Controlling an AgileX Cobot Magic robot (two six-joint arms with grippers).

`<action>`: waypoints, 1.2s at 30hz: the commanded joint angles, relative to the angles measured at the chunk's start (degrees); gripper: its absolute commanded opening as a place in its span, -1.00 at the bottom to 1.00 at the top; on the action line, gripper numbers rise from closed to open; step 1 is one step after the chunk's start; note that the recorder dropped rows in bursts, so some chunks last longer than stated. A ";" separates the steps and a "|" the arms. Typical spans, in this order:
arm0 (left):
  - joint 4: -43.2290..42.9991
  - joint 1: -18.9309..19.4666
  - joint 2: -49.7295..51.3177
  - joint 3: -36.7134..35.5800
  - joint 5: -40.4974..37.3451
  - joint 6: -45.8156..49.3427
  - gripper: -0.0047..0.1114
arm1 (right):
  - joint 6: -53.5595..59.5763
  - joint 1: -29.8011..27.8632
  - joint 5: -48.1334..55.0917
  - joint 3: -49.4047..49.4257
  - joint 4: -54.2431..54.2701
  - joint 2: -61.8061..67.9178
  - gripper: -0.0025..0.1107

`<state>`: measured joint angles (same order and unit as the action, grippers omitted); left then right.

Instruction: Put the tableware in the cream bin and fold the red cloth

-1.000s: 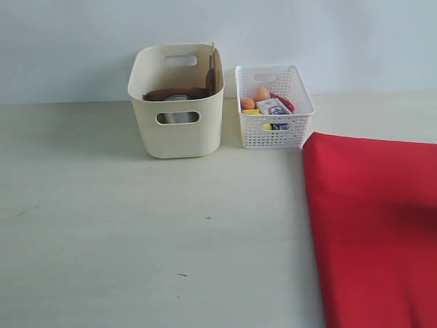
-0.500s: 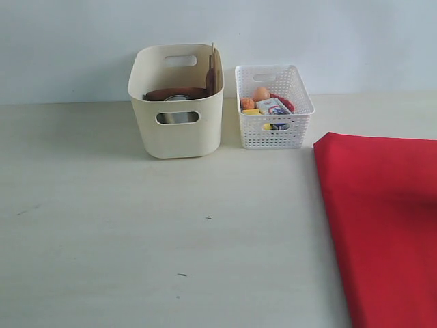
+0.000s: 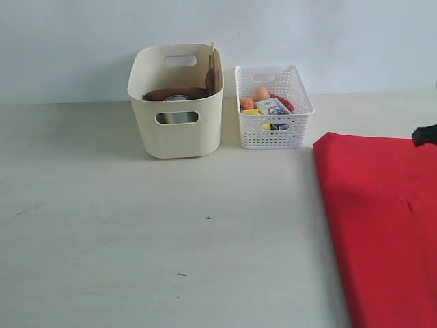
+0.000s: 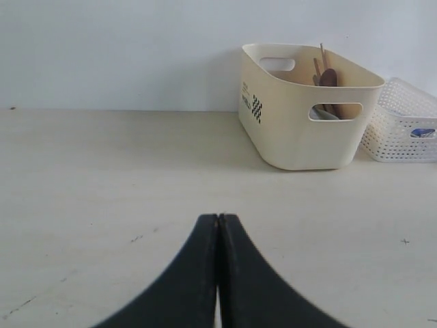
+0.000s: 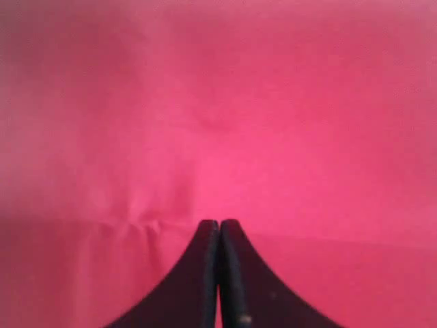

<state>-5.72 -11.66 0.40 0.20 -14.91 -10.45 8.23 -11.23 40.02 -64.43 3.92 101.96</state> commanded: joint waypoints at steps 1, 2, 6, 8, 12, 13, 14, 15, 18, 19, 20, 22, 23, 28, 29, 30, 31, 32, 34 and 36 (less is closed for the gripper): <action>0.51 0.32 -0.40 -0.20 -4.36 -0.32 -0.92 | 0.75 3.73 -3.08 4.16 -0.21 -0.60 -0.96; 0.51 0.32 -0.40 -0.20 -5.80 -0.32 -0.92 | 0.75 4.28 -3.34 4.72 -0.21 -0.60 -0.96; 0.51 0.32 -0.40 -0.20 -5.66 -0.32 -0.92 | 0.58 5.88 -3.66 6.20 -0.10 -0.49 -0.96; 0.51 0.43 -0.40 -0.20 -5.66 -0.32 -0.92 | 0.58 5.88 -3.37 6.50 0.58 -0.39 -0.96; 0.62 2.11 -0.40 -0.20 -5.66 -0.32 -0.92 | 0.44 5.88 -2.83 6.85 0.22 1.41 -0.96; 0.62 2.68 -0.40 -0.20 -5.66 -0.32 -0.92 | -0.02 5.88 -2.83 6.85 0.22 2.12 -0.96; 0.76 3.47 -0.40 -0.20 -5.66 -0.32 -0.92 | -0.90 5.88 -2.83 6.85 -0.22 2.97 -0.96; 0.76 3.90 -0.40 -0.20 -5.66 -0.32 -0.92 | -1.75 5.88 -2.98 6.85 -1.02 3.84 -0.96; 0.76 4.92 -0.40 -0.20 -5.54 -0.32 -0.92 | -6.69 5.88 -3.94 6.85 -5.71 6.09 -0.96; 0.76 4.92 -0.40 -0.20 -5.54 -0.32 -0.92 | -8.77 5.88 -4.19 6.85 -7.88 6.89 -0.96; 0.76 4.92 -0.40 -0.20 -5.54 -0.32 -0.92 | -10.69 5.88 -4.52 6.85 -9.89 7.69 -0.96; 0.76 4.92 -0.40 -0.20 -5.54 -0.32 -0.92 | -13.67 5.88 -5.61 6.85 -12.76 9.07 -0.96; 0.76 4.92 -0.40 -0.20 -5.54 -0.32 -0.92 | -14.52 5.88 -6.21 6.85 -13.53 9.53 -0.96; 0.76 4.92 -0.40 -0.20 -5.54 -0.32 -0.92 | -14.95 5.88 -10.43 5.67 -13.69 12.25 -0.96; 0.76 4.92 -0.40 -0.20 -5.54 -0.32 -0.92 | -14.95 5.88 -10.43 4.94 -13.69 12.92 -0.96; 0.76 4.92 -0.40 -0.20 -5.54 -0.32 -0.92 | -14.95 5.88 -10.43 4.24 -13.69 13.55 -0.96; 0.76 4.92 -0.40 -0.20 -5.54 -0.32 -0.92 | -14.95 5.88 -10.31 3.20 -13.69 14.49 -0.96; 0.76 4.92 -0.40 -0.20 -5.54 -0.32 -0.92 | -14.95 5.88 -10.31 2.52 -13.52 15.12 -0.96; 0.76 4.92 -0.40 -0.20 -5.54 -0.32 -0.92 | -14.72 5.88 -10.31 0.67 -13.51 16.69 -0.96; 0.76 4.92 -0.40 -0.20 -5.54 -0.32 -0.92 | -14.37 5.88 -10.42 -1.17 -13.51 18.17 -0.96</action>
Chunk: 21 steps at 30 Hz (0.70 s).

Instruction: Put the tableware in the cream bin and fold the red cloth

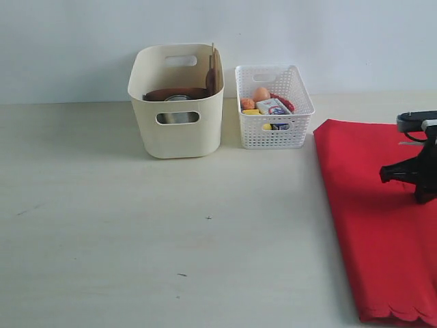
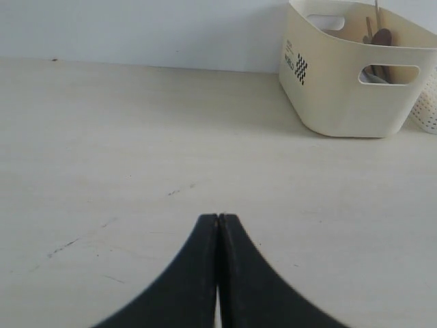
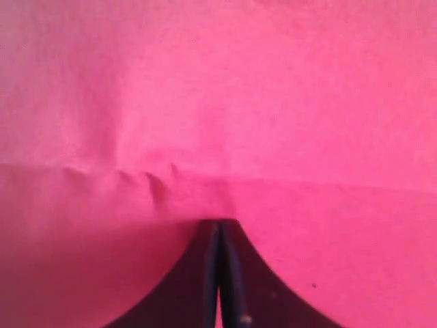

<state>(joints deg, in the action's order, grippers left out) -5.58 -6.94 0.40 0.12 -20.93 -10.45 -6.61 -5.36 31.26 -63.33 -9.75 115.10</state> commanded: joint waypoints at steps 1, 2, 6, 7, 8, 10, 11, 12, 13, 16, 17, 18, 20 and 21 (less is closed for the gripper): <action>0.62 0.20 -0.40 -0.12 0.48 -0.32 -0.92 | 0.73 0.00 -1.66 -3.36 0.16 5.79 -0.96; 0.62 0.20 -0.40 -0.12 0.48 -0.32 -0.92 | 0.85 0.00 -1.66 -4.29 0.16 6.30 -0.96; 0.62 0.20 -0.40 -0.12 0.48 -0.32 -0.92 | 2.52 0.00 -1.42 -9.68 0.25 8.54 -0.96; 0.62 0.20 -0.40 -0.12 0.48 -0.32 -0.92 | 2.92 0.00 -1.15 -11.33 0.39 9.19 -0.96; 0.62 0.20 -0.40 -0.12 0.48 -0.32 -0.92 | 3.56 0.00 -1.03 -12.70 0.67 9.81 -0.96; 0.62 0.20 -0.40 -0.12 0.48 -0.32 -0.92 | 3.97 0.00 -0.91 -16.01 0.81 11.35 -0.96; 0.62 0.20 -0.40 -0.12 0.48 -0.32 -0.92 | 3.97 0.00 -0.91 -17.34 0.81 12.23 -0.96; 0.62 0.20 -0.40 -0.12 0.48 -0.32 -0.92 | 4.26 0.00 -0.91 -19.11 0.81 13.18 -0.96; 0.62 0.20 -0.40 -0.12 0.48 -0.32 -0.92 | 5.42 0.00 -0.76 -21.01 1.29 14.23 -0.96; 0.62 0.20 -0.40 -0.12 0.48 -0.32 -0.92 | 10.88 0.00 0.73 -27.14 4.33 17.26 -0.96; 0.62 0.20 -0.40 -0.12 0.48 -0.32 -0.92 | 12.02 0.00 1.32 -29.35 5.26 18.36 -0.96; 0.62 0.20 -0.40 -0.12 0.48 -0.32 -0.92 | 12.17 0.00 1.90 -31.24 5.27 19.23 -0.96; 0.62 0.20 -0.40 -0.12 0.48 -0.32 -0.92 | 12.38 0.00 3.56 -35.97 5.27 21.60 -0.96; 0.62 0.20 -0.40 -0.12 0.48 -0.32 -0.92 | 12.48 0.00 4.20 -37.81 5.27 22.80 -0.96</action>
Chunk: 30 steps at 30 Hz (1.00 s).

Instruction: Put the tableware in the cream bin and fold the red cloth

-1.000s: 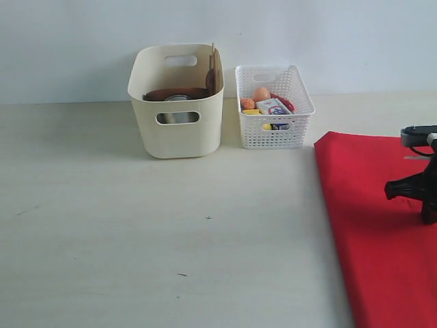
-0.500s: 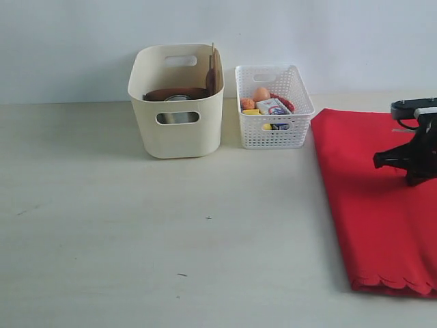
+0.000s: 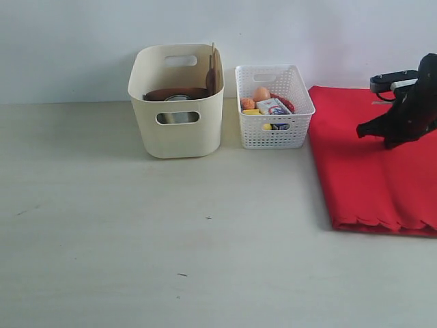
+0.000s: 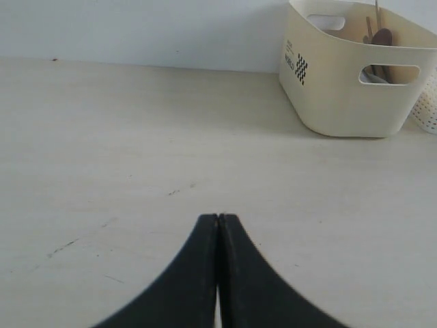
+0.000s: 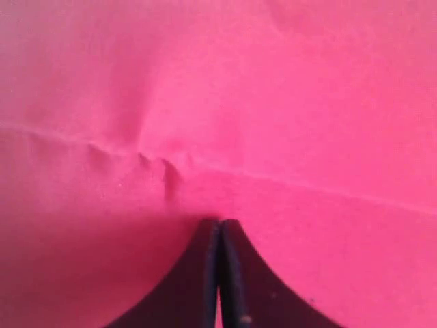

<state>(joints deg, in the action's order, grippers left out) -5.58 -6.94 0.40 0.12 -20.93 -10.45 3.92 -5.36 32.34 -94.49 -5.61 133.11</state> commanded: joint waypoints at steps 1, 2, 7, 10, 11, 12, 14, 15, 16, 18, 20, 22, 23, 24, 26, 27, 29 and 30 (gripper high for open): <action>0.62 0.20 -0.40 -0.12 0.48 -0.32 -0.92 | 2.10 0.00 4.01 -8.94 1.01 5.96 -0.96; 0.62 0.20 -0.40 -0.12 0.48 -0.32 -0.92 | 2.37 0.00 4.79 -11.17 1.01 7.13 -0.96; 0.62 0.20 -0.40 -0.12 0.48 -0.32 -0.92 | 2.47 0.00 7.18 -20.02 1.01 11.52 -0.96; 0.62 0.20 -0.40 -0.12 0.48 -0.32 -0.92 | 2.23 0.00 8.09 -23.16 0.75 12.32 -0.96; 0.62 0.20 -0.40 -0.12 0.48 -0.32 -0.92 | 1.95 0.00 8.32 -23.85 0.61 12.12 -0.96; 0.62 0.20 -0.40 -0.12 0.48 -0.32 -0.92 | 1.95 0.00 8.75 -24.45 0.62 11.89 -0.96; 0.62 0.20 -0.40 -0.12 0.48 -0.32 -0.92 | 1.95 0.00 10.61 -25.76 0.62 10.76 -0.96; 0.62 0.20 -0.40 -0.12 0.48 -0.32 -0.92 | 1.82 0.00 11.78 -26.23 0.62 10.22 -0.96; 0.62 0.20 -0.40 -0.12 0.48 -0.32 -0.92 | 1.82 0.00 13.16 -26.55 0.74 9.43 -0.96; 0.62 0.20 -0.40 -0.12 0.48 -0.32 -0.92 | 1.82 0.00 15.74 -26.55 0.74 7.34 -0.96; 0.62 0.20 -0.40 -0.12 0.48 -0.32 -0.92 | 1.82 0.00 18.62 -26.55 0.74 5.14 -0.96; 0.62 0.20 -0.40 -0.12 0.48 -0.32 -0.92 | 1.28 0.00 21.72 -26.55 0.86 2.49 -0.96; 0.62 0.20 -0.40 -0.12 0.48 -0.32 -0.92 | 0.61 0.00 23.47 -26.55 0.86 1.03 -0.96; 0.62 0.20 -0.40 -0.12 0.48 -0.32 -0.92 | 0.36 0.00 25.00 -26.40 0.97 -0.50 -0.96; 0.62 0.20 -0.40 -0.12 0.48 -0.32 -0.92 | 0.36 0.00 28.10 -25.86 1.76 -3.30 -0.96; 0.62 0.20 -0.40 -0.12 0.48 -0.32 -0.92 | 0.36 0.00 29.21 -25.28 2.37 -5.03 -0.96; 0.62 0.20 -0.40 -0.12 0.48 -0.32 -0.92 | 0.27 0.00 30.15 -23.64 4.34 -8.33 -0.96; 0.62 0.20 -0.40 -0.12 0.48 -0.32 -0.92 | 0.27 0.00 30.30 -22.33 5.61 -10.35 -0.96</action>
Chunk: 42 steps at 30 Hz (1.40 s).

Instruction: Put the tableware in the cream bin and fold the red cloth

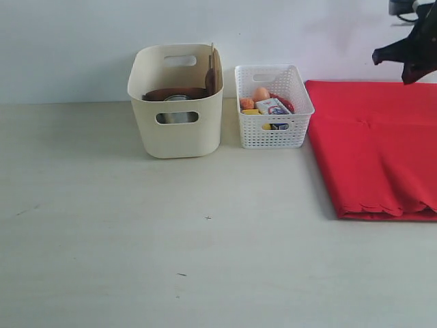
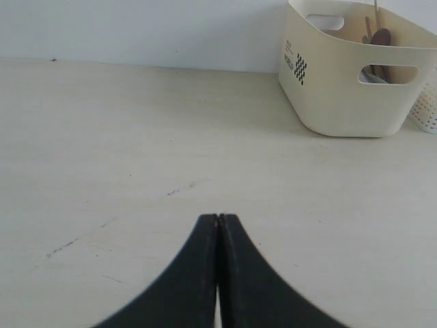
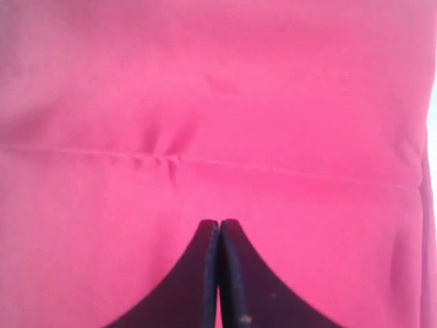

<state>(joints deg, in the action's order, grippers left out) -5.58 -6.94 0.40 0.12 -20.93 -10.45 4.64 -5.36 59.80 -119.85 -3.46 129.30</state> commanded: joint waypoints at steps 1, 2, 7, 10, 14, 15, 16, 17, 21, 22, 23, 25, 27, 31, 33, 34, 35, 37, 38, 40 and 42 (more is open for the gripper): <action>0.62 0.20 -0.40 -0.12 0.48 -0.32 -0.92 | -0.45 0.00 2.84 4.34 4.21 -8.70 -0.96; 0.62 0.20 -0.40 -0.12 0.48 -0.32 -0.92 | -0.45 0.00 2.29 6.55 5.14 -10.98 -0.96; 0.62 0.20 -0.40 -0.12 0.48 -0.32 -0.92 | -0.45 0.00 -1.41 16.67 7.35 -22.45 -0.96; 0.62 0.20 -0.40 -0.12 0.48 -0.32 -0.92 | -0.07 0.00 -3.86 23.18 7.54 -30.66 -0.96; 0.62 0.20 -0.40 -0.12 0.48 -0.32 -0.92 | 0.66 0.00 -5.64 31.59 7.69 -41.93 -0.96; 0.62 0.20 -0.40 -0.12 0.48 -0.32 -0.92 | 0.83 0.00 -5.86 33.48 7.69 -44.19 -0.96; 0.62 0.20 -0.40 -0.12 0.48 -0.32 -0.92 | 1.27 0.00 -6.28 35.33 7.69 -47.10 -0.96; 0.62 0.20 -0.40 -0.12 0.48 -0.32 -0.92 | 1.27 0.00 -6.63 37.09 7.69 -50.00 -0.96; 0.62 0.20 -0.40 -0.12 0.48 -0.32 -0.92 | 1.36 0.00 -7.46 42.55 7.69 -60.19 -0.96; 0.62 0.20 -0.40 -0.12 0.48 -0.32 -0.92 | 1.85 0.00 -7.46 43.81 7.69 -62.90 -0.96; 0.62 0.20 -0.40 -0.12 0.48 -0.32 -0.92 | 2.36 0.00 -7.46 45.03 7.69 -65.69 -0.96; 0.62 0.20 -0.40 -0.12 0.48 -0.32 -0.92 | 2.79 0.00 -8.06 47.21 7.93 -71.11 -0.96; 0.62 0.20 -0.40 -0.12 0.48 -0.32 -0.92 | 2.79 0.00 -10.12 50.93 9.16 -78.36 -0.96; 0.62 0.20 -0.40 -0.12 0.48 -0.32 -0.92 | 6.18 0.00 -12.45 56.76 14.74 -90.58 -0.96; 0.62 0.20 -0.40 -0.12 0.48 -0.32 -0.92 | 7.29 1.69 -13.23 58.90 15.80 -94.80 -0.96; 0.62 0.20 -0.40 -0.12 0.48 -0.32 -0.92 | 8.47 3.70 -13.23 60.33 15.80 -97.09 -0.96; 0.62 0.20 -0.40 -0.12 0.48 -0.32 -0.92 | 8.88 6.22 -13.13 61.90 14.39 -99.94 -0.96; 0.62 0.20 -0.40 -0.12 0.48 -0.32 -0.92 | 8.65 9.31 -12.86 64.57 12.61 -104.36 -0.96; 0.62 0.20 -0.40 -0.12 0.48 -0.32 -0.92 | 8.65 10.62 -12.86 66.20 12.61 -106.18 -0.96; 0.62 0.20 -0.40 -0.12 0.48 -0.32 -0.92 | 8.65 12.71 -13.38 69.10 13.56 -109.39 -0.96; 0.62 0.20 -0.40 -0.12 0.48 -0.32 -0.92 | 8.77 14.36 -14.74 72.01 14.10 -111.49 -0.96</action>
<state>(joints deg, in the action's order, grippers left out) -5.58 -6.94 0.40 0.12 -20.93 -10.45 12.90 7.59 47.06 -50.33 10.14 19.61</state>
